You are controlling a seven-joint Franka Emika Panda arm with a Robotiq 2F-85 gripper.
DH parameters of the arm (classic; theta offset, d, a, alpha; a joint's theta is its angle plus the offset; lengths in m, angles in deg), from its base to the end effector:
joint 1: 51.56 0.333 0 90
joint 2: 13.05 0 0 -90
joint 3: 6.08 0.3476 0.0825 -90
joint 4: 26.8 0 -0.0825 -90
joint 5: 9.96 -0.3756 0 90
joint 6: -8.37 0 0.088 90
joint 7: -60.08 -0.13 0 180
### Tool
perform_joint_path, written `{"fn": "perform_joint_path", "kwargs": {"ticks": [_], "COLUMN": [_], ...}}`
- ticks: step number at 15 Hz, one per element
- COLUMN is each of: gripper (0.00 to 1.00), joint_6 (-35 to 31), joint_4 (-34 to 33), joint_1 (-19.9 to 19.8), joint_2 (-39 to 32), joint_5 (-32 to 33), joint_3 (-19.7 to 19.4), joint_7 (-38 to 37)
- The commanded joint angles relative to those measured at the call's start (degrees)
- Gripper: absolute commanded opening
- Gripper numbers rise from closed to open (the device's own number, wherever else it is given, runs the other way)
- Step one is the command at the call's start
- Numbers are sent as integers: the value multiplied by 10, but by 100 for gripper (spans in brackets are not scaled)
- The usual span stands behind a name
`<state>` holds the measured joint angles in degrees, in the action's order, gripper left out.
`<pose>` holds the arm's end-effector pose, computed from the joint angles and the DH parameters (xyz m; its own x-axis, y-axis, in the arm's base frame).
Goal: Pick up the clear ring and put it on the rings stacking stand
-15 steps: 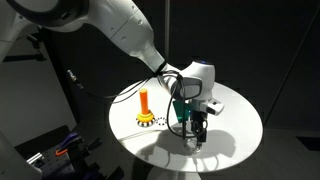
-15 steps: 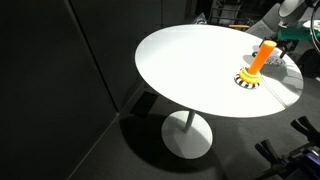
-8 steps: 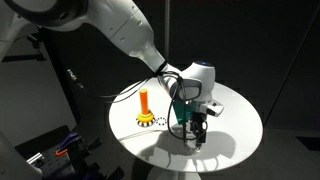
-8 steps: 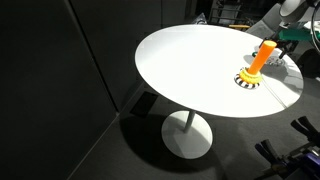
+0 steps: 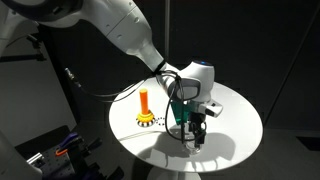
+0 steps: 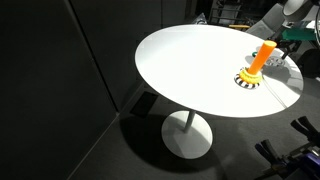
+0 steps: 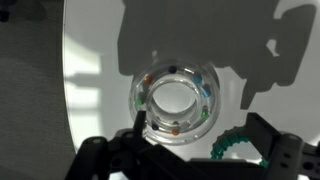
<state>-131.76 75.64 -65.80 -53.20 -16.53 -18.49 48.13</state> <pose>0.6004 -0.2872 0.1727 0.7550 -0.6557 -0.0074 -0.6537 -0.7534 0.0708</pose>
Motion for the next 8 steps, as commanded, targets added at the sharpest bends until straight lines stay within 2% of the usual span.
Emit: {"fn": "perform_joint_path", "kwargs": {"ticks": [1,8], "gripper": [100,100], "joint_6": [-5,-23], "joint_4": [29,46], "joint_1": [-4,-5], "joint_2": [25,22], "joint_5": [3,6], "joint_3": [-1,-9], "joint_7": [18,25]}}
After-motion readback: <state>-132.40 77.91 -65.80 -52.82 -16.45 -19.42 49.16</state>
